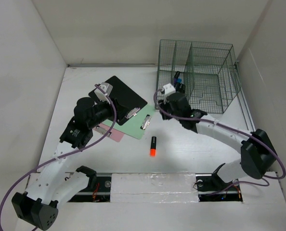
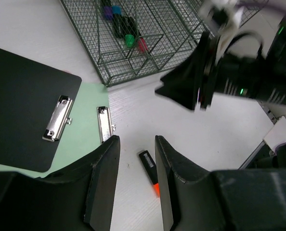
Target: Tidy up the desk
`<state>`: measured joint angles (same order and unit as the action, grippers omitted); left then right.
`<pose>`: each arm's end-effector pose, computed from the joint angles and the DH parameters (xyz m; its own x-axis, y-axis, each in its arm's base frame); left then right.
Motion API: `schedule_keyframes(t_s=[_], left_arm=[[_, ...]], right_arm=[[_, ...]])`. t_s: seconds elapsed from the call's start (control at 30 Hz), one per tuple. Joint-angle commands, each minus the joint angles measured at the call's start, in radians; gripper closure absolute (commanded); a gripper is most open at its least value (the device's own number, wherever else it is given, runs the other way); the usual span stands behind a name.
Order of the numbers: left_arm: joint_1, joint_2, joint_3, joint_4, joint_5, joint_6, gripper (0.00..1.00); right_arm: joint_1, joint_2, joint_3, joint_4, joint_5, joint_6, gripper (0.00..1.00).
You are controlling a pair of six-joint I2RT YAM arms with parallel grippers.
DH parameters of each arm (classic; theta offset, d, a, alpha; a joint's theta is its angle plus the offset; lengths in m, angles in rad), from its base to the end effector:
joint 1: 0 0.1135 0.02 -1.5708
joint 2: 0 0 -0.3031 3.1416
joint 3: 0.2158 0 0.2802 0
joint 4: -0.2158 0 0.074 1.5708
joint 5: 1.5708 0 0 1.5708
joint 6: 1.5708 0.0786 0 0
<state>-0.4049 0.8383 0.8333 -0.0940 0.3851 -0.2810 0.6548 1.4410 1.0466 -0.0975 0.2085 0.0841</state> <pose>0.2066 -0.1207 0.3830 -0.2838 -0.1580 -0.9458 0.6557 0.6877 -0.3116 0.3189 0.2243 0.2930 -0.4112 -0.2121 -0.8865 -0.4180 0.9081 -0.0234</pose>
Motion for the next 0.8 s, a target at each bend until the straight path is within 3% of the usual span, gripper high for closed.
schedule_keyframes(t_s=[0.0, 0.03, 0.07, 0.2, 0.6, 0.77], left_arm=[[-0.003, 0.007, 0.035, 0.05, 0.023, 0.005, 0.69], [-0.003, 0.004, 0.032, 0.051, 0.021, 0.005, 0.69], [-0.003, 0.004, 0.032, 0.05, 0.017, 0.005, 0.69], [-0.003, 0.005, 0.035, 0.046, 0.014, 0.006, 0.69], [-0.003, -0.005, 0.029, 0.045, 0.006, 0.005, 0.69], [-0.003, -0.011, 0.03, 0.045, 0.009, 0.005, 0.69]], right_arm=[[0.072, -0.007, -0.11, -0.007, -0.058, 0.095, 0.57], [0.132, 0.001, -0.149, -0.028, -0.082, 0.133, 0.36], [0.167, 0.005, -0.178, -0.04, -0.09, 0.149, 0.31], [0.23, 0.024, -0.215, -0.025, -0.1, 0.232, 0.29], [0.272, 0.165, -0.183, 0.033, -0.141, 0.307, 0.32], [0.272, 0.211, -0.218, 0.048, -0.135, 0.342, 0.53]])
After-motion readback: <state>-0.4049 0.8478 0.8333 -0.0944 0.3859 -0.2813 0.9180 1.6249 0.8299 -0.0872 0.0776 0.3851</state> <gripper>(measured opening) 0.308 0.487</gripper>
